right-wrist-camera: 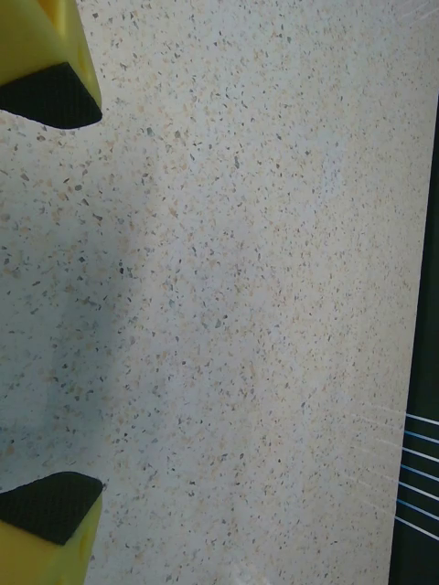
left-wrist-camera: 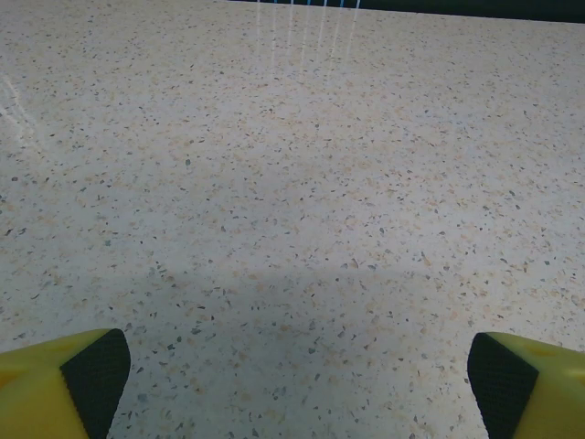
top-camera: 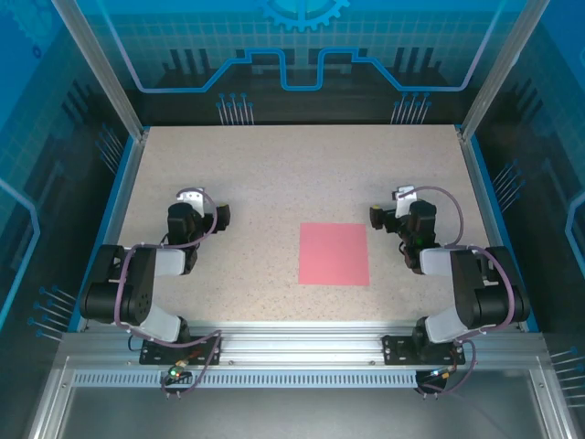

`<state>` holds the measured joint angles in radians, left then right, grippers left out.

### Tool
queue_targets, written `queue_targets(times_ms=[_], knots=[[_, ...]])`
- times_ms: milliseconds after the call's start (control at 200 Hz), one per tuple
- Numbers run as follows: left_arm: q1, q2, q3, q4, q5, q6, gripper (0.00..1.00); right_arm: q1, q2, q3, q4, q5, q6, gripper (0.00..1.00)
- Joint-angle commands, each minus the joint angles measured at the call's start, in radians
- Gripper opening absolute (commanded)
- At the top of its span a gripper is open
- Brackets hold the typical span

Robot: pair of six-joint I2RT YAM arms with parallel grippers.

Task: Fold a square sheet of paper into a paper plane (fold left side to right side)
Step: Move the square sheet of paper to the center of the table.

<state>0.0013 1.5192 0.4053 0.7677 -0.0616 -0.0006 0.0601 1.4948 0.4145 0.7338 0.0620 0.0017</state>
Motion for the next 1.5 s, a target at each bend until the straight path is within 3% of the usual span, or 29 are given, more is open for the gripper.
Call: queue_targets(times_ms=[0,610,705,915,1090,1245,1496], knots=[[0.004,-0.005,0.014,0.006,0.023,-0.005,0.99,-0.004,0.01,0.021,0.01,-0.014,-0.012,1.0],[0.003,-0.006,0.014,0.007,0.022,-0.006,0.99,-0.019,0.006,0.017,0.016,-0.044,-0.005,1.0],[0.003,-0.052,0.025,-0.045,-0.024,-0.027,0.99,-0.02,-0.012,0.035,-0.026,-0.028,0.004,1.0],[0.0,-0.31,0.081,-0.307,-0.095,-0.098,0.99,-0.02,-0.164,0.165,-0.401,0.008,0.067,1.0],[-0.001,-0.456,0.23,-0.617,0.039,-0.26,0.99,0.015,-0.276,0.29,-0.737,-0.04,0.204,1.0],[-0.057,-0.512,0.288,-0.793,0.103,-0.331,0.99,0.148,-0.32,0.38,-0.984,-0.013,0.265,1.0],[-0.229,-0.473,0.247,-0.741,0.106,-0.422,0.99,0.424,-0.17,0.509,-1.309,0.035,0.282,1.0]])
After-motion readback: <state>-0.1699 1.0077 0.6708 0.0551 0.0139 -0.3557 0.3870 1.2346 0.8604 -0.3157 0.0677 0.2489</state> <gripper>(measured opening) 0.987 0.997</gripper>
